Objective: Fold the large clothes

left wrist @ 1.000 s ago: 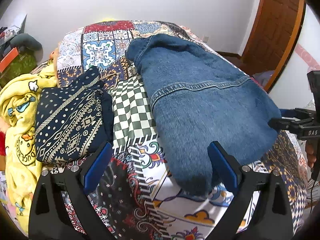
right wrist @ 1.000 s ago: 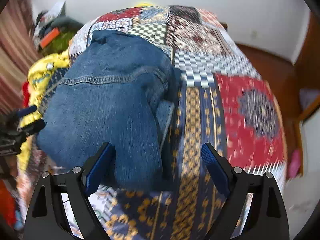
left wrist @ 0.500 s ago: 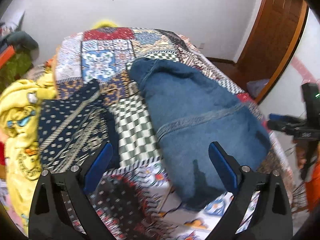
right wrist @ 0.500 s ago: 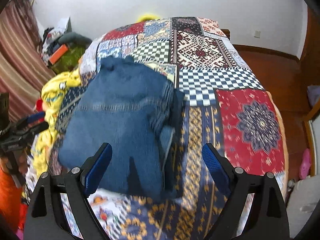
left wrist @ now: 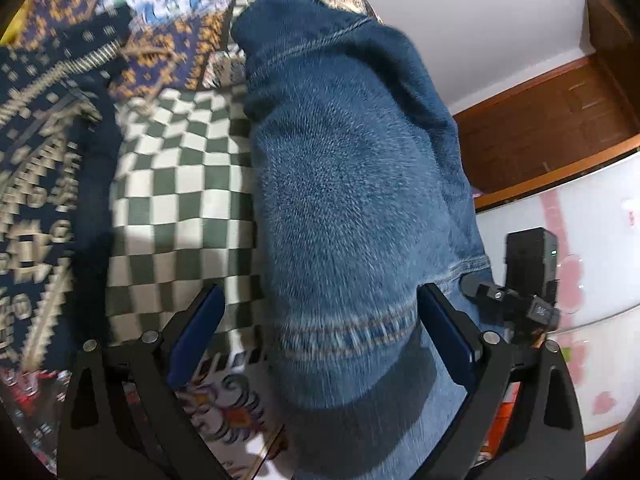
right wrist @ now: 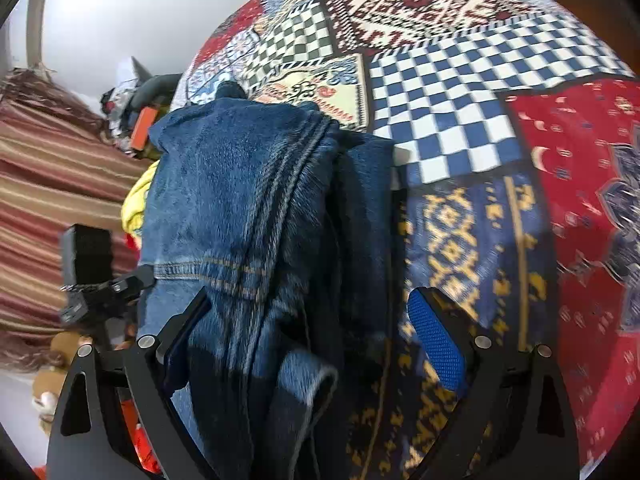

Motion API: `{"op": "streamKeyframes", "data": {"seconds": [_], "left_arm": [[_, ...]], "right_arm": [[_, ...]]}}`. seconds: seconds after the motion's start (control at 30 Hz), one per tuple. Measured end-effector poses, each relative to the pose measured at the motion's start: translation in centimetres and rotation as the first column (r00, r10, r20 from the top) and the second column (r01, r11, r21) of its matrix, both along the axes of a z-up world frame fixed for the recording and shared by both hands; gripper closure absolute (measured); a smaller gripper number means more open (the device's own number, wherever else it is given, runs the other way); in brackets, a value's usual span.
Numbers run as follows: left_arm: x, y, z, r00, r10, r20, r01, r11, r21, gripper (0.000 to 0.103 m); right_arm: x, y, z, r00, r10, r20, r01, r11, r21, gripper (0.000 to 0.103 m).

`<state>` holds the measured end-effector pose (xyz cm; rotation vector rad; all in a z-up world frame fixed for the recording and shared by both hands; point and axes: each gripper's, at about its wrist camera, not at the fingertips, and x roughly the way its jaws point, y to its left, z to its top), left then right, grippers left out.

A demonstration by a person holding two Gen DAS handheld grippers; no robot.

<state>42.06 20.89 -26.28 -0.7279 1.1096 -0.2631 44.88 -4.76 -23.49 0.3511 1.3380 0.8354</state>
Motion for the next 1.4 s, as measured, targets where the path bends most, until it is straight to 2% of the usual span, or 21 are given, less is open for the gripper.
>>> {"op": "streamKeyframes", "data": {"seconds": [0.07,0.23,0.27,0.3,0.33,0.4,0.43,0.5,0.6,0.67,0.77,0.9,1.13,1.27,1.4], "left_arm": [[0.4,-0.1,-0.5,1.000,0.002,0.000,-0.002,1.000,-0.030,0.006],[1.3,-0.8,-0.4,1.000,-0.010,-0.001,0.010,0.999,-0.041,0.005],[1.3,-0.9,-0.2,1.000,-0.016,0.001,0.016,0.999,-0.043,0.009],[1.2,-1.2,-0.1,1.000,-0.026,0.010,0.027,0.998,-0.057,0.019],[1.4,-1.6,-0.1,1.000,-0.027,0.008,0.027,0.998,-0.054,0.020],[1.2,-2.0,0.3,0.999,-0.026,0.028,0.026,1.000,-0.017,0.031],[1.0,-2.3,0.6,0.999,-0.028,0.037,0.028,1.000,-0.001,0.033],[0.3,-2.4,1.3,0.998,-0.027,0.056,0.027,1.000,0.009,0.044],[-0.8,-2.6,2.9,0.995,-0.034,0.089,0.033,0.999,0.018,0.054],[-2.0,-2.6,4.2,0.992,-0.042,0.117,0.039,0.999,0.032,0.057],[-4.3,-2.6,6.9,0.983,-0.052,0.174,0.038,0.996,0.080,0.059],[-7.3,-0.6,11.0,0.967,-0.035,0.251,0.009,0.995,0.101,0.059],[-11.7,5.9,18.2,0.927,0.011,0.375,-0.074,0.985,0.155,0.059],[-12.8,10.2,20.4,0.916,0.045,0.398,-0.124,0.976,0.177,0.059],[-13.4,14.5,20.2,0.915,0.080,0.394,-0.168,0.966,0.195,0.059]], "right_arm": [[0.3,0.4,-0.6,1.000,0.007,-0.016,-0.007,1.000,0.020,0.007],[0.8,1.0,-0.1,0.999,0.036,-0.006,-0.036,0.999,0.021,0.007],[0.7,1.1,0.0,0.999,0.041,-0.008,-0.040,0.999,0.018,0.010],[0.7,1.1,0.0,0.999,0.044,-0.010,-0.044,0.999,0.020,0.017],[0.7,1.1,0.1,0.998,0.054,-0.019,-0.054,0.998,0.035,0.023],[0.8,1.4,0.2,0.998,0.047,-0.030,-0.046,0.998,0.037,0.034],[0.7,1.6,0.5,0.999,0.046,-0.016,-0.046,0.999,0.026,0.037],[0.3,2.0,1.1,0.999,0.044,0.021,-0.044,0.999,-0.001,0.050],[-0.3,2.3,2.1,0.999,0.029,0.032,-0.029,1.000,-0.001,0.065],[-1.0,2.5,3.2,0.998,0.029,0.050,-0.030,0.999,0.010,0.069],[-2.0,3.6,4.8,0.994,0.043,0.096,-0.043,0.999,-0.004,0.072],[-3.3,5.6,7.7,0.991,0.048,0.124,-0.051,0.998,0.023,0.073],[-5.8,11.4,13.8,0.965,0.079,0.249,-0.107,0.989,0.101,0.073],[-6.5,15.1,15.7,0.951,0.095,0.294,-0.138,0.982,0.128,0.073],[-6.1,19.7,15.4,0.944,0.108,0.311,-0.156,0.979,0.131,0.073]]}}
